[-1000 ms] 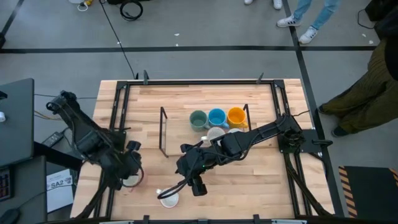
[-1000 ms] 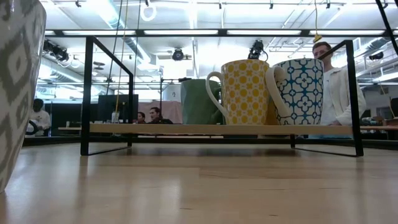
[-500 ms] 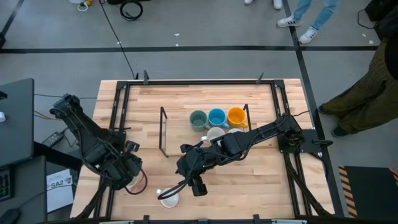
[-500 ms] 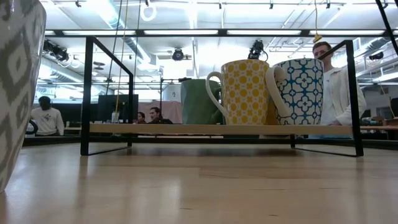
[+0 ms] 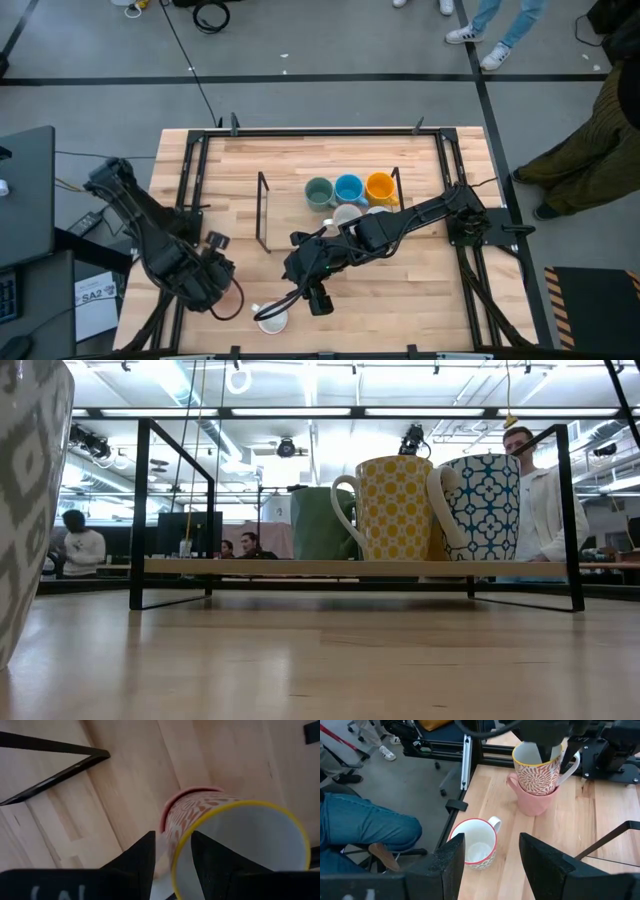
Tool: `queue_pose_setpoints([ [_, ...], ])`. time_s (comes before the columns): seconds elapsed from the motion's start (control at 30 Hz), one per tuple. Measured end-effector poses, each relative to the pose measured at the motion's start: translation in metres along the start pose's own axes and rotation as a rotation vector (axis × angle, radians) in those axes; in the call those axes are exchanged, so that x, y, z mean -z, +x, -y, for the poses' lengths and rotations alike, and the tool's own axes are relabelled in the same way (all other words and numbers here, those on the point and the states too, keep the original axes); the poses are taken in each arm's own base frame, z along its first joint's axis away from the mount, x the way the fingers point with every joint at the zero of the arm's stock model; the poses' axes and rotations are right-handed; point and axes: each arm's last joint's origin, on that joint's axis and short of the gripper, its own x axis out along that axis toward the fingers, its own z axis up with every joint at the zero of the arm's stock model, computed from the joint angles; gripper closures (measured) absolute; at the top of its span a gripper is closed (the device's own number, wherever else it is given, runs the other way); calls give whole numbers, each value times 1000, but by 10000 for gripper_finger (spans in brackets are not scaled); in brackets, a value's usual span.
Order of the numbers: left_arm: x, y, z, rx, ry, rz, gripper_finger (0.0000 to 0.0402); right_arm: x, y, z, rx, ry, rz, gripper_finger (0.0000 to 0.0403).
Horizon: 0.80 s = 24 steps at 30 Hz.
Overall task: Place coffee mugs
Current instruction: Put the orange white mug on the shelf
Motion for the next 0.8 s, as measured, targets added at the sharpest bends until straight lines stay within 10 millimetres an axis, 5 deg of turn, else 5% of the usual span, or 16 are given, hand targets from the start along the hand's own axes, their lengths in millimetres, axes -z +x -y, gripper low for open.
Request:
queue_pose_setpoints([
  [0.23,-4,8,4,-10,5,-36,277,0,0,0,0,0,-1,210],
  [0.6,-4,8,4,-10,6,-39,361,0,0,0,0,0,-1,210],
  [0.8,-4,8,4,-8,8,-36,371,0,0,0,0,0,-1,210],
])
